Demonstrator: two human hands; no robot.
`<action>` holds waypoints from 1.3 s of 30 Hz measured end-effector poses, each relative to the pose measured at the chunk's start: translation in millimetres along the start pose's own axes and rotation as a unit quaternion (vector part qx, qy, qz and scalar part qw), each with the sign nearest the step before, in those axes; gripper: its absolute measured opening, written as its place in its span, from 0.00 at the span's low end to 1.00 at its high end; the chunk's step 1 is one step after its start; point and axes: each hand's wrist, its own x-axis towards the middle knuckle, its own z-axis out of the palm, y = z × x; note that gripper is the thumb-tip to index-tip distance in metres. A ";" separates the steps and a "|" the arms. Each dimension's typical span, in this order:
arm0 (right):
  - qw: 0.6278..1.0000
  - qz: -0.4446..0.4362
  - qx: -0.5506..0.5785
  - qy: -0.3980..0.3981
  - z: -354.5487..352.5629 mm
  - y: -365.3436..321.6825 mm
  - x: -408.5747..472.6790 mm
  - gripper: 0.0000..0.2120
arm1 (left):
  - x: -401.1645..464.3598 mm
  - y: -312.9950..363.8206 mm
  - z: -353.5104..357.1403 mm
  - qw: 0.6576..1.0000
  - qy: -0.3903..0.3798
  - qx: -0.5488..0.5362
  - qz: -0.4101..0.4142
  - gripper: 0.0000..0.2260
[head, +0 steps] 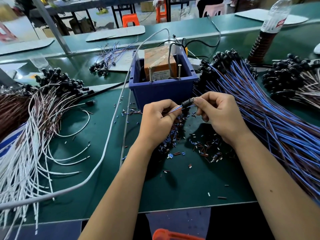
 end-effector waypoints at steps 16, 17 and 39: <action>0.998 0.008 0.059 0.022 10.6 -1.8 -0.8 0.17 | 0.9 -2.6 -1.0 0.992 0.006 -0.095 -0.080 0.11; 0.997 0.010 0.078 0.011 11.1 -3.4 -1.4 0.18 | 0.8 -2.4 -0.6 0.993 0.010 -0.094 -0.077 0.11; 0.978 -0.040 0.175 0.105 13.0 -12.2 -0.6 0.06 | 3.3 25.9 24.7 0.959 0.207 0.115 0.154 0.06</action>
